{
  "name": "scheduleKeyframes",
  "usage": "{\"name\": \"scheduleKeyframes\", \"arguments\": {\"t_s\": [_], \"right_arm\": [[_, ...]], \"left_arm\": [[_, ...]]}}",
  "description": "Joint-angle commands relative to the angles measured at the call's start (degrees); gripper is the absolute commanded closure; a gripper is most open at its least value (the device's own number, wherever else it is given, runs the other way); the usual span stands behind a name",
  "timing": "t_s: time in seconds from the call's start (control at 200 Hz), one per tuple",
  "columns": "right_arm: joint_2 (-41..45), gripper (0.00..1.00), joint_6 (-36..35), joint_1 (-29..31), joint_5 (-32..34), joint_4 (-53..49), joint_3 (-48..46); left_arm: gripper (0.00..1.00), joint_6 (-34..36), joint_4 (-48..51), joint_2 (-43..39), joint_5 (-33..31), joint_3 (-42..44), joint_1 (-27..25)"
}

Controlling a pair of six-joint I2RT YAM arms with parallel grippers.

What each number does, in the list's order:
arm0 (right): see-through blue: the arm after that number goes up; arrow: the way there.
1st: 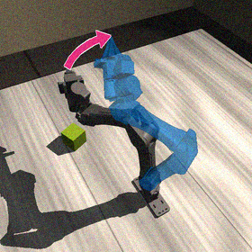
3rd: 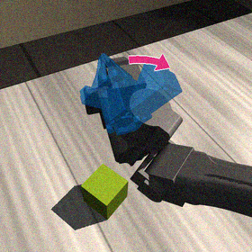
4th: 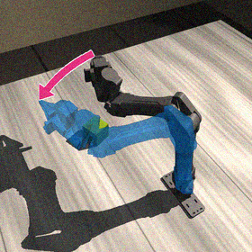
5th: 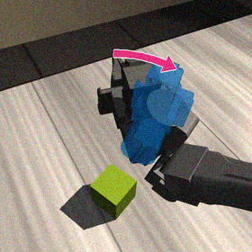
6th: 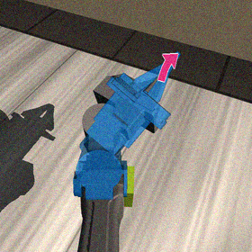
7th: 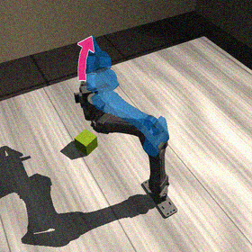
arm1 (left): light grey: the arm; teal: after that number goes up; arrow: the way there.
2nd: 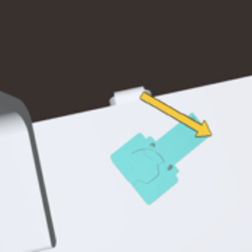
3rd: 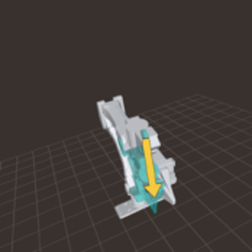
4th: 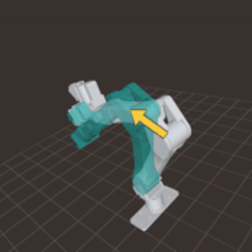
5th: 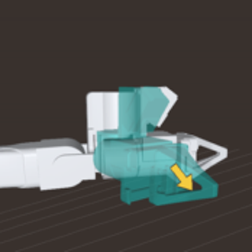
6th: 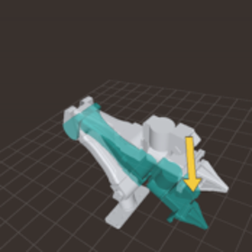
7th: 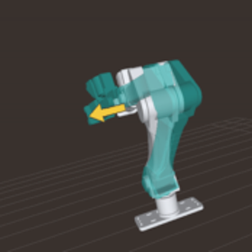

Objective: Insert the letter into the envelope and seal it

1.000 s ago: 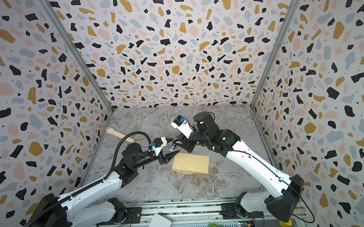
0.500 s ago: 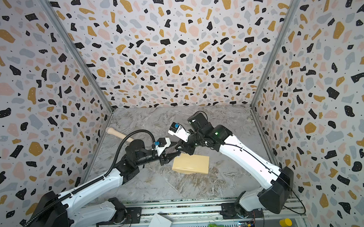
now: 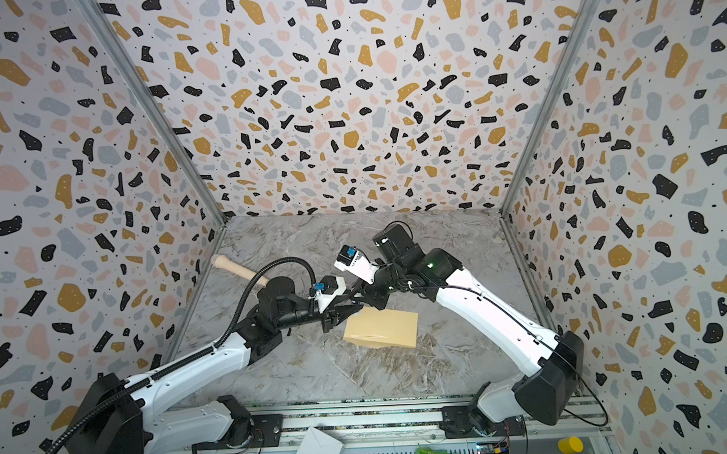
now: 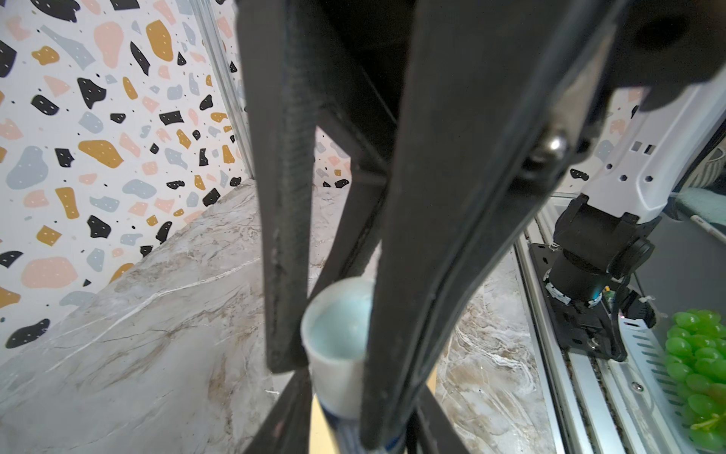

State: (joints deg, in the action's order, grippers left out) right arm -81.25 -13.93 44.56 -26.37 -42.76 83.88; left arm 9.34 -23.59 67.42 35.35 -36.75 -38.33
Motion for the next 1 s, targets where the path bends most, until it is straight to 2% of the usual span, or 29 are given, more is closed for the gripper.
{"name": "scheduleKeyframes", "arguments": {"t_s": [0.0, 0.095, 0.175, 0.295, 0.411, 0.491, 0.561, 0.696, 0.791, 0.911, 0.996], "right_arm": [[0.48, 1.00, -0.57, 0.44, -1.49, -0.33, 2.35], [0.73, 0.99, -0.63, 0.53, -1.49, 0.44, 2.04], [1.07, 0.94, -0.57, 0.53, -1.11, 1.46, 1.65], [2.58, 0.77, 0.41, 0.49, 2.43, 5.20, 0.24], [6.12, 0.54, 2.23, 0.53, 8.72, 11.01, -2.57], [10.24, 0.39, 2.93, 0.53, 12.12, 16.59, -7.01], [14.69, 0.32, 3.14, 0.53, 14.58, 22.88, -12.61], [23.43, 0.22, 4.31, 0.53, 18.89, 35.48, -24.35], [28.35, 0.19, 5.16, 0.53, 19.53, 47.27, -33.26], [31.94, 0.19, 4.88, 0.53, 18.11, 63.18, -43.71], [32.64, 0.23, 2.55, 0.77, 16.21, 76.55, -50.72]], "left_arm": [[0.70, -0.45, -1.27, 0.42, 0.98, -2.88, -0.08], [0.81, -1.23, -1.71, 0.86, 0.95, -3.28, -0.08], [1.00, -2.34, -2.36, 1.29, 0.91, -3.46, -0.08], [1.00, -6.10, -6.18, 1.50, -1.22, -2.66, -0.06], [1.00, -11.02, -10.14, 0.57, -6.33, -1.24, -0.08], [1.00, -15.28, -12.47, -0.28, -10.10, -0.74, -0.08], [1.00, -19.75, -14.28, -1.15, -14.18, -0.28, -0.07], [1.00, -28.48, -17.09, -3.23, -21.93, 0.62, -0.08], [1.00, -34.42, -18.85, -4.28, -25.48, 1.01, -0.08], [1.00, -45.55, -18.87, -4.42, -31.08, 0.57, -0.04], [1.00, -53.21, -19.40, -4.41, -33.53, 0.91, -0.08]]}}
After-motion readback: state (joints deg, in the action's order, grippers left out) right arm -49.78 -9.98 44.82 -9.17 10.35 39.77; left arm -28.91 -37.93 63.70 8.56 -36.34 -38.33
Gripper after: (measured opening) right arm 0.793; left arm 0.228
